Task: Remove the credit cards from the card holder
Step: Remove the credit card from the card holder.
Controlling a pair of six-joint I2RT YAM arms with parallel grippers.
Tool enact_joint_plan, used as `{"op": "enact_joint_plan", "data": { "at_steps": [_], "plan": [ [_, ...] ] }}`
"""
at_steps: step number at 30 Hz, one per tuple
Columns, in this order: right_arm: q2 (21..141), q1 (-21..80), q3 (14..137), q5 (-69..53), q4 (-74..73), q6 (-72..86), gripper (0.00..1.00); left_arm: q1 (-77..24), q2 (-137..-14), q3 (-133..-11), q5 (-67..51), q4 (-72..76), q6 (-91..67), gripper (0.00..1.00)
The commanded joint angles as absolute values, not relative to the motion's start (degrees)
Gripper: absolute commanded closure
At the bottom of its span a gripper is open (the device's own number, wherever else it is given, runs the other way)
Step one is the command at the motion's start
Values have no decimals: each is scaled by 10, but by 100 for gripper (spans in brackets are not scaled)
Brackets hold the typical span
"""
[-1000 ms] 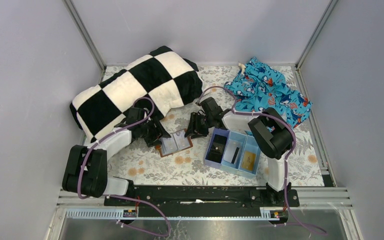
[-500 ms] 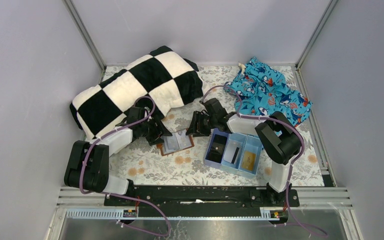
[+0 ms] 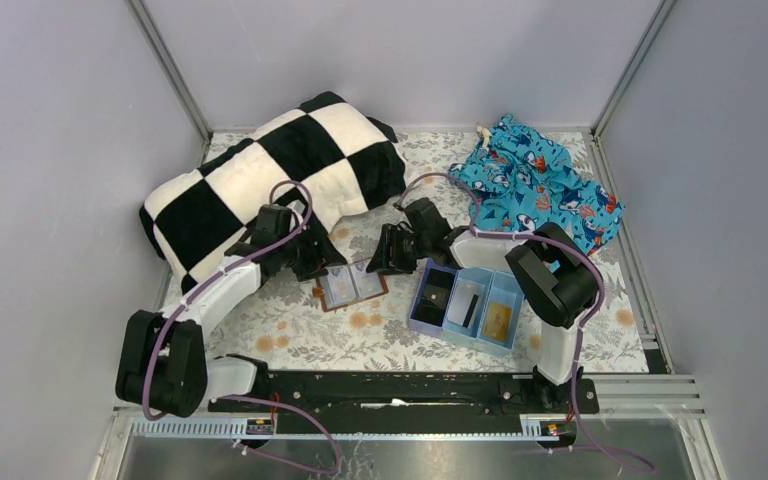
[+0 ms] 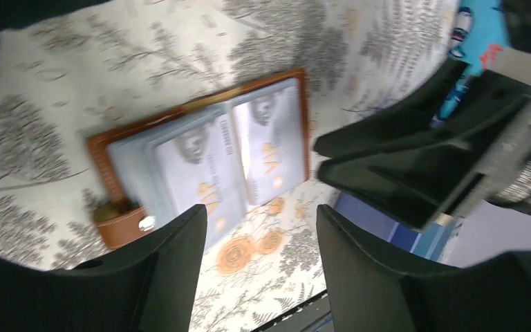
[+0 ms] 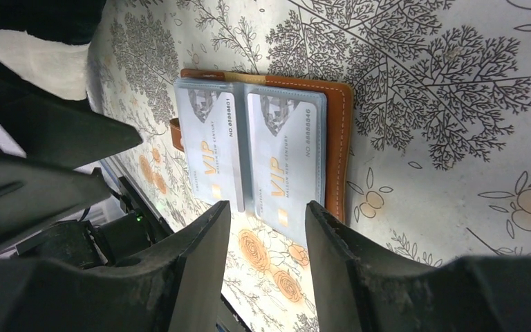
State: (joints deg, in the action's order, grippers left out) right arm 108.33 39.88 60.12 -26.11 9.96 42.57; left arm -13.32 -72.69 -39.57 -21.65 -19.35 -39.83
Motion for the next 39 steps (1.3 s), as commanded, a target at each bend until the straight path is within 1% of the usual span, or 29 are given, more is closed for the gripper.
{"op": "enact_joint_plan", "data": {
  "at_steps": [1, 5, 14, 19, 24, 27, 29, 34, 36, 39],
  "plan": [
    [1097, 404, 605, -273, 123, 433, 49, -157, -726, -417, -263, -143, -397, 36],
    [1104, 404, 604, -270, 120, 431, 49, -164, -756, -412, -274, -124, -397, 36],
    [1116, 405, 600, -283, 126, 433, 49, -165, -828, -406, -218, -155, -393, 36],
    [1115, 405, 597, -305, 146, 446, 49, -164, -832, -400, -187, -170, -395, 35],
    [1097, 405, 592, -340, 183, 466, 49, -164, -837, -387, -203, -150, -398, 35],
    [1090, 407, 590, -361, 209, 477, 49, -164, -817, -396, -211, -157, -397, 36],
    [1088, 412, 596, -371, 215, 477, 49, -164, -782, -415, -214, -179, -394, 35],
    [1093, 428, 614, -381, 225, 472, 49, -160, -708, -489, -193, -265, -375, 29],
    [1100, 437, 626, -391, 230, 471, 49, -150, -686, -514, -186, -296, -372, 28],
    [1112, 451, 644, -399, 239, 471, 49, -126, -652, -519, -190, -320, -373, 28]
  ]
}}
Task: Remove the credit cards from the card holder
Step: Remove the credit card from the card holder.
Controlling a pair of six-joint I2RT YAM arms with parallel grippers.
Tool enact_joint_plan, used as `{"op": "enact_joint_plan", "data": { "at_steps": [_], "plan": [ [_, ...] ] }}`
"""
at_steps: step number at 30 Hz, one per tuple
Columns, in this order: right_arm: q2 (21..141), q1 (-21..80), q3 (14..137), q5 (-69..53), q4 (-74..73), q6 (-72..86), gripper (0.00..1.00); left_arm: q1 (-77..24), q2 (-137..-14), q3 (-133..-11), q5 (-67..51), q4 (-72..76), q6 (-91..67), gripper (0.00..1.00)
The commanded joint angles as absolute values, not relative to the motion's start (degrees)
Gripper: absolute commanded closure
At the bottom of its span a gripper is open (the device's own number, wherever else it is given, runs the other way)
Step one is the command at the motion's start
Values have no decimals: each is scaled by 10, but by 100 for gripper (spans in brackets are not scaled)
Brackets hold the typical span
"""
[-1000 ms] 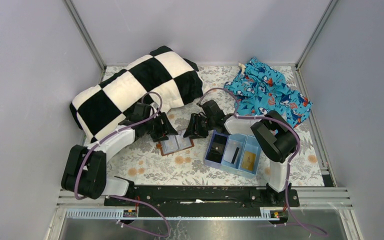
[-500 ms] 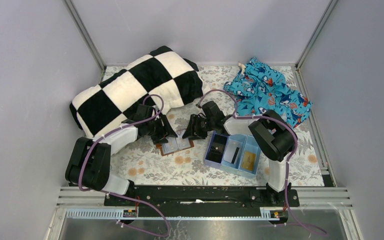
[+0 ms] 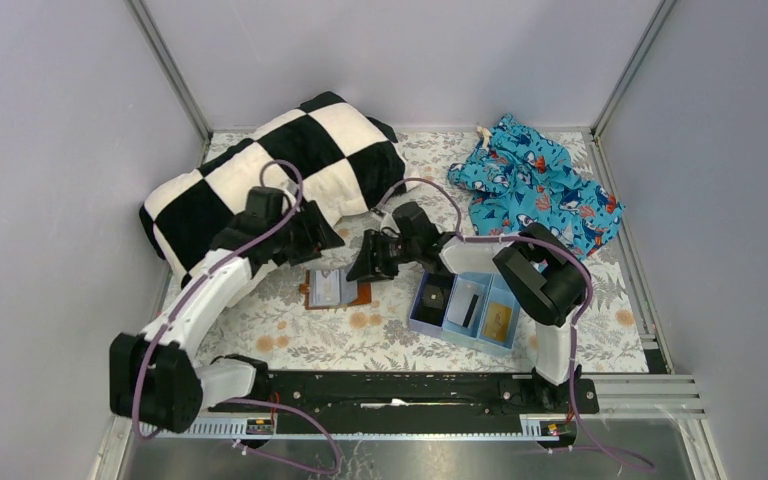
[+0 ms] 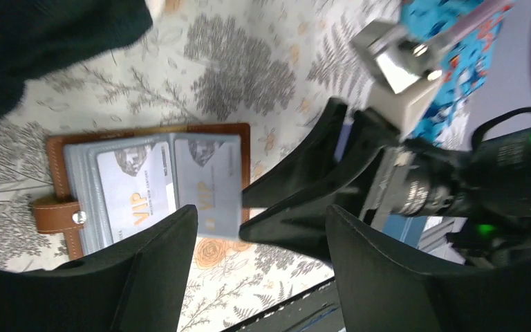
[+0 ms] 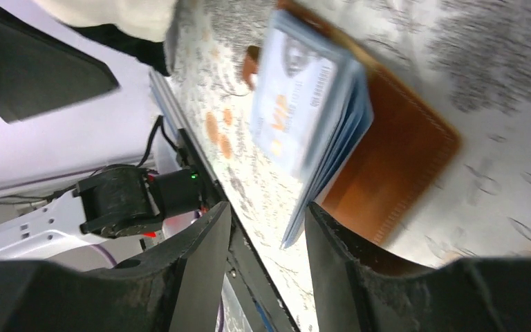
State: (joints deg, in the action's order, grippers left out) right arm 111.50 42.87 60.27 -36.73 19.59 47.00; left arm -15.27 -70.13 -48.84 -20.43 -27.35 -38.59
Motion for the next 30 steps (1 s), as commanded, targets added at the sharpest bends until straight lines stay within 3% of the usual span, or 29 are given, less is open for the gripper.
{"op": "enact_joint_plan", "data": {
  "at_steps": [1, 12, 30],
  "plan": [
    [1117, 456, 651, -399, 238, 472, 49, -118, -642, -516, -190, -325, -375, 28],
    [1183, 476, 722, -406, 217, 490, 47, -67, -618, -437, -193, -316, -393, 28],
    [1138, 469, 666, -344, 178, 459, 51, -63, -700, -364, -233, -209, -400, 30]
  ]
}}
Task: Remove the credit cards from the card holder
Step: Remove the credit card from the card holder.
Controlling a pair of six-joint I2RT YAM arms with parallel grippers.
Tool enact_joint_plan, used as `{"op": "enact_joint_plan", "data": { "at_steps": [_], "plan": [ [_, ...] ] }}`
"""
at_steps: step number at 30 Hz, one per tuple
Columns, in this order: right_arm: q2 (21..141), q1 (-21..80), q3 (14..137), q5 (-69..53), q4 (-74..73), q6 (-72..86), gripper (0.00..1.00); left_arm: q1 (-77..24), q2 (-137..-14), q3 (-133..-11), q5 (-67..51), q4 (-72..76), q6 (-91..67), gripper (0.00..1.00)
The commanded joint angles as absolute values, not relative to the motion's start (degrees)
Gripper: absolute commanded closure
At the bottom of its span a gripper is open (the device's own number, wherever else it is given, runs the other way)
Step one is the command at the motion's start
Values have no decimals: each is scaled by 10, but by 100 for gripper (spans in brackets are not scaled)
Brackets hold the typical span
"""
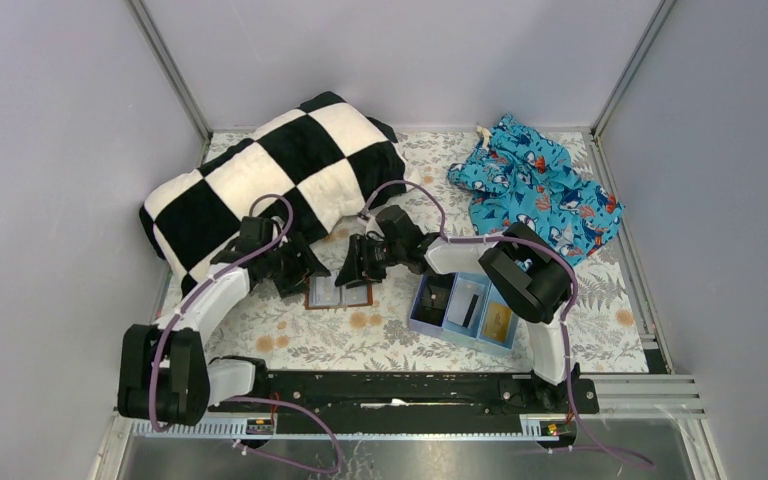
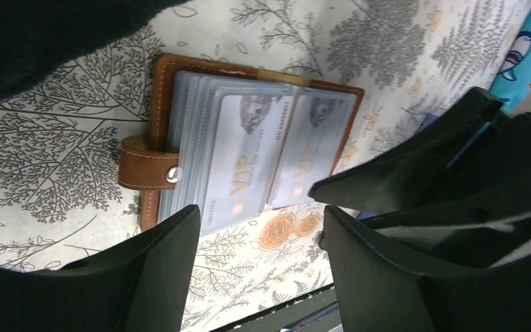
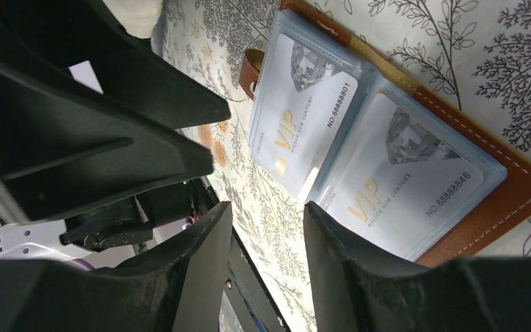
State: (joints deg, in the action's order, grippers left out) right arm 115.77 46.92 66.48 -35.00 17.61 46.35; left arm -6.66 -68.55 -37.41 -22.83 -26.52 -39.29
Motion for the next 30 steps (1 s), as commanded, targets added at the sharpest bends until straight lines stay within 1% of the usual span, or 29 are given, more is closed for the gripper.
{"op": "enact_joint_plan", "data": {
  "at_steps": [1, 7, 12, 16, 19, 23, 30],
  "plan": [
    [1141, 469, 666, -345, 183, 465, 52, -64, -704, -362, -220, -208, -403, 32],
    [1162, 469, 676, -329, 187, 495, 58, -64, -728, -344, -198, -182, -406, 44],
    [1192, 468, 685, -321, 192, 528, 63, -64, -756, -339, -183, -182, -395, 48],
    [1208, 468, 690, -318, 196, 537, 63, -64, -759, -332, -162, -184, -398, 53],
    [1218, 468, 693, -317, 202, 546, 63, -63, -768, -332, -149, -188, -398, 59],
    [1227, 467, 696, -314, 211, 559, 65, -64, -778, -325, -144, -173, -401, 66],
    [1243, 461, 698, -315, 237, 586, 68, -64, -793, -315, -146, -163, -403, 69]
  ]
}}
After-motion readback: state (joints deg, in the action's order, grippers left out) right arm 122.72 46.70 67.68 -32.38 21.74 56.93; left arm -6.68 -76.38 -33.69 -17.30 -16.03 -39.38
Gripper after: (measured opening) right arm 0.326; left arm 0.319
